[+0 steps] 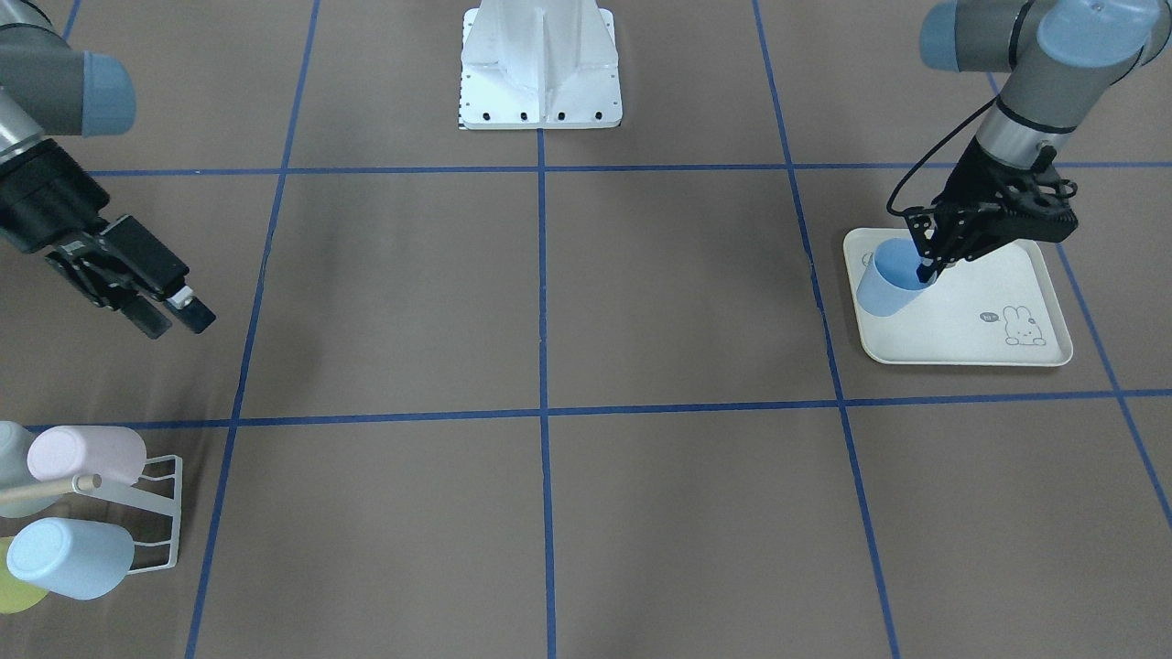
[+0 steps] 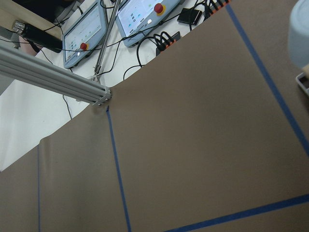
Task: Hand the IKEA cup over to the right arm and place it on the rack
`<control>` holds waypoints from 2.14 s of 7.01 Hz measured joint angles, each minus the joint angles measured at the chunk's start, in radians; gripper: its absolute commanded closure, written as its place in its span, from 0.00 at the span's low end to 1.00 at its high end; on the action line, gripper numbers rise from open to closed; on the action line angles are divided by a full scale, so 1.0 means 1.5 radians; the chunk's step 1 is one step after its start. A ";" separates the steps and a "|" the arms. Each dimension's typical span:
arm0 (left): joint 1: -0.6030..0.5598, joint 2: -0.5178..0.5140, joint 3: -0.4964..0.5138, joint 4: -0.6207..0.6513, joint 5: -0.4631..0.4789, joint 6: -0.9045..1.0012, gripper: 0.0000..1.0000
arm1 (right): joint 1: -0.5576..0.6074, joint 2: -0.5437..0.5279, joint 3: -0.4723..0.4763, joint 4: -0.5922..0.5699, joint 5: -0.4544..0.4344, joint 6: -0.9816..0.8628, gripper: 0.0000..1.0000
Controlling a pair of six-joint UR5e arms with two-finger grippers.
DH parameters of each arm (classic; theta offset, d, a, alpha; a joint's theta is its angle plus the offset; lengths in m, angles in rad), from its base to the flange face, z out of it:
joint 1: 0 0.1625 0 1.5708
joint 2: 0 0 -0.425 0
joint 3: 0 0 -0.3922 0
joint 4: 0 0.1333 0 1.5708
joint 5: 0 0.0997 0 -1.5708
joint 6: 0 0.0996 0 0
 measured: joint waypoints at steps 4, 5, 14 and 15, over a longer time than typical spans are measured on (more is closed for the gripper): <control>0.031 -0.209 0.007 -0.051 -0.085 -0.356 1.00 | -0.091 0.090 0.000 0.013 -0.052 0.271 0.00; 0.047 -0.249 0.041 -0.157 -0.091 -0.489 1.00 | -0.105 0.098 -0.003 0.057 -0.076 0.376 0.00; 0.191 -0.390 0.239 -0.684 0.160 -0.937 1.00 | -0.155 0.106 -0.003 0.256 -0.182 0.705 0.00; 0.193 -0.394 0.241 -0.686 0.161 -0.938 1.00 | -0.156 0.106 -0.003 0.259 -0.182 0.709 0.00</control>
